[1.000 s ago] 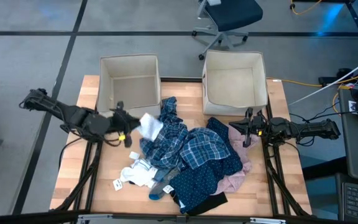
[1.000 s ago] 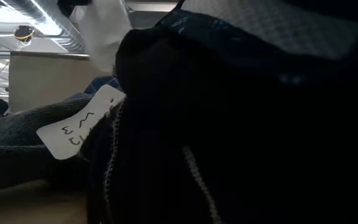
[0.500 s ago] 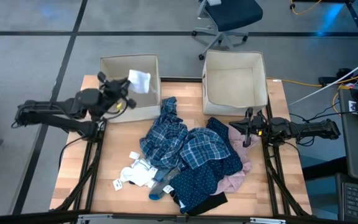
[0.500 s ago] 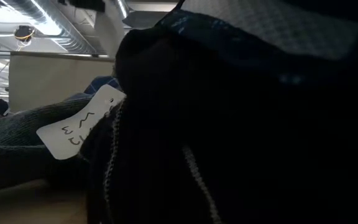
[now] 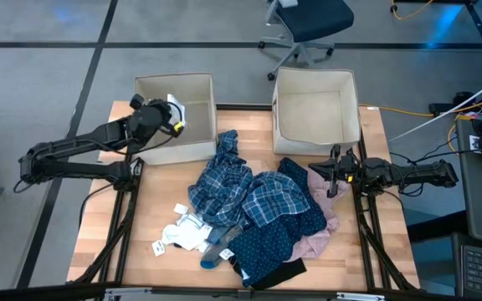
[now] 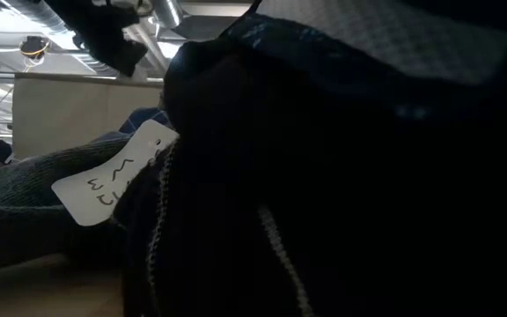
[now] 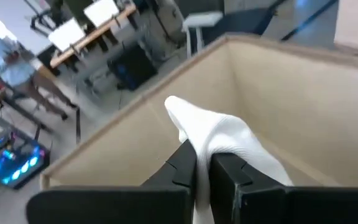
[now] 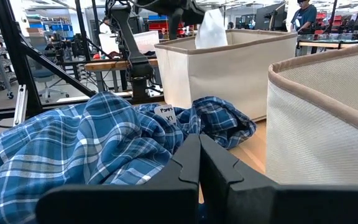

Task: Sort clothes
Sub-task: Put the white sock into the left laundry bin

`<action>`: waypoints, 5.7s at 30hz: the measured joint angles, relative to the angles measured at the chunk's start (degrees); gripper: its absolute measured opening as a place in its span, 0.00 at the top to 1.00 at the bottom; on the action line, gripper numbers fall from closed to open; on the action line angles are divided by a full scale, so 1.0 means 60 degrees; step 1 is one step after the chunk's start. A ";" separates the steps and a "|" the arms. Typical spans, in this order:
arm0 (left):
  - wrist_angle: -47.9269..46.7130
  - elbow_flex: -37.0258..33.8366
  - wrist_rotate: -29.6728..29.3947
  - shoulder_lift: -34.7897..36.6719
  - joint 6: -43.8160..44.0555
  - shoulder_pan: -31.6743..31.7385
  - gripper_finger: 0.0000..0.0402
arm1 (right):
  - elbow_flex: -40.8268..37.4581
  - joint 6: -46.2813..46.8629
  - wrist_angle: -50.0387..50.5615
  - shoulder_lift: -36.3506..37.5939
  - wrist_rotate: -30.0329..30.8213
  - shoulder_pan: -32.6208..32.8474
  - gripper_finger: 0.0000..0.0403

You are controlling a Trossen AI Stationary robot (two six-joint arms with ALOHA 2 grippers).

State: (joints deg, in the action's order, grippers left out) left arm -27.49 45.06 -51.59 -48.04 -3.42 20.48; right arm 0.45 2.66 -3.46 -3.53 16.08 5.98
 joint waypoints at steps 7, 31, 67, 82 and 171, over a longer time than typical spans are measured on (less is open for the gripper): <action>-0.0326 0.0000 0.0542 -0.0238 0.0705 0.0119 0.77 | 0.0000 0.0004 -0.0004 -0.0001 0.0000 0.0000 0.99; -0.7029 0.3698 0.5967 -0.0398 0.4329 0.0102 0.51 | 0.0001 0.0004 -0.0004 -0.0001 -0.0001 0.0000 0.99; -0.5515 0.2699 0.8217 -0.5084 1.2286 -0.9221 0.55 | 0.0000 -0.0022 0.0015 0.0003 -0.0004 0.0000 0.99; -0.5107 0.2408 0.8551 -0.6998 1.2470 -0.9877 0.55 | 0.0002 -0.0277 0.0018 0.0003 -0.0004 0.0000 0.99; -0.6015 0.3277 -0.3312 0.0133 0.4983 -0.2820 0.95 | 0.0000 -0.0280 0.0000 -0.0008 0.0248 0.0000 0.99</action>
State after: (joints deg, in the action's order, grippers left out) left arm -63.57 64.72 -71.46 -47.24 26.48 3.56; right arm 0.45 0.97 -3.46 -3.57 17.56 5.98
